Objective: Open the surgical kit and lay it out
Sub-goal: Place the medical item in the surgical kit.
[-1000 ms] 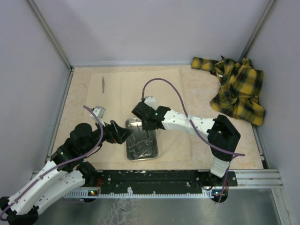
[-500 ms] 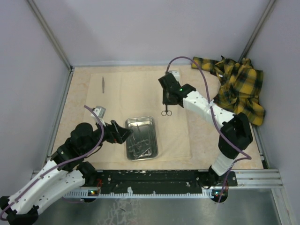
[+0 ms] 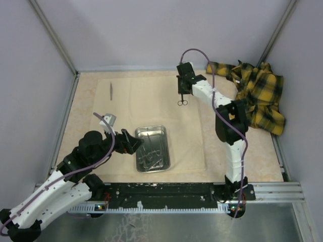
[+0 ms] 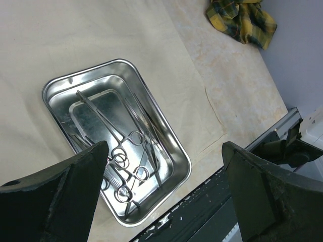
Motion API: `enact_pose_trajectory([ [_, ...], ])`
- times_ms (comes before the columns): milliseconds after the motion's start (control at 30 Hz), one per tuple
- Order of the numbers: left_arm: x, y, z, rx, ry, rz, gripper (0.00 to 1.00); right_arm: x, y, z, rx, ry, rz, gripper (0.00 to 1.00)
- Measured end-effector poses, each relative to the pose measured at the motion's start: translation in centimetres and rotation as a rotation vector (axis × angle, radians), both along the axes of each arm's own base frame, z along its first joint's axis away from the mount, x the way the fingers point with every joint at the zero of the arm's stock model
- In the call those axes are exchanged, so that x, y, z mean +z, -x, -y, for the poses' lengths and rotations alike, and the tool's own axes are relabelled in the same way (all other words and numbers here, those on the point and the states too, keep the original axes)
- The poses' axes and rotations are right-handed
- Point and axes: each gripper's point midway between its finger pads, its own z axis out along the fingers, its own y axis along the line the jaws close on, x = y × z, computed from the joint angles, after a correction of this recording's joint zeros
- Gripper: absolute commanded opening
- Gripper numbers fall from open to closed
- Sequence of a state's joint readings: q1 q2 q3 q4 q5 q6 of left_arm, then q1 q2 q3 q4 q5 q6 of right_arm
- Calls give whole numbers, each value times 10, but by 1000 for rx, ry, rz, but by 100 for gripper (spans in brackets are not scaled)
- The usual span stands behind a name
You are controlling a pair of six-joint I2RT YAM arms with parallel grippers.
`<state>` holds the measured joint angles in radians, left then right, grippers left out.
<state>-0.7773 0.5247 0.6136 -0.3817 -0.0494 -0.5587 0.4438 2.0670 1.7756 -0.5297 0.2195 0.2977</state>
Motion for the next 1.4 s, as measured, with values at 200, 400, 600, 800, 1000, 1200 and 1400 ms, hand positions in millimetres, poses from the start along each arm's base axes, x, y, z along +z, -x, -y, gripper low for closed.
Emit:
enact_pose_trajectory([
  [200,-3,-3,1,3,-14,-3,100,-38,-35,10,-2,28,-28,0],
  [400,-5,-5,1,10,-23,-3,100,-49,-62,25,-9,36,-22,0],
  [600,-7,-8,2,15,-30,-6,100,-43,-82,28,-2,31,13,0],
  [800,-12,-10,4,16,-43,-17,100,-40,-87,28,3,21,22,0],
  [1000,-13,-12,6,16,-46,-19,99,-53,-89,31,4,16,3,0],
  [1200,-14,-13,7,17,-47,-21,100,-70,-87,37,0,16,-37,36],
  [1400,-16,-14,6,23,-55,-26,100,-71,-88,39,4,7,-42,59],
])
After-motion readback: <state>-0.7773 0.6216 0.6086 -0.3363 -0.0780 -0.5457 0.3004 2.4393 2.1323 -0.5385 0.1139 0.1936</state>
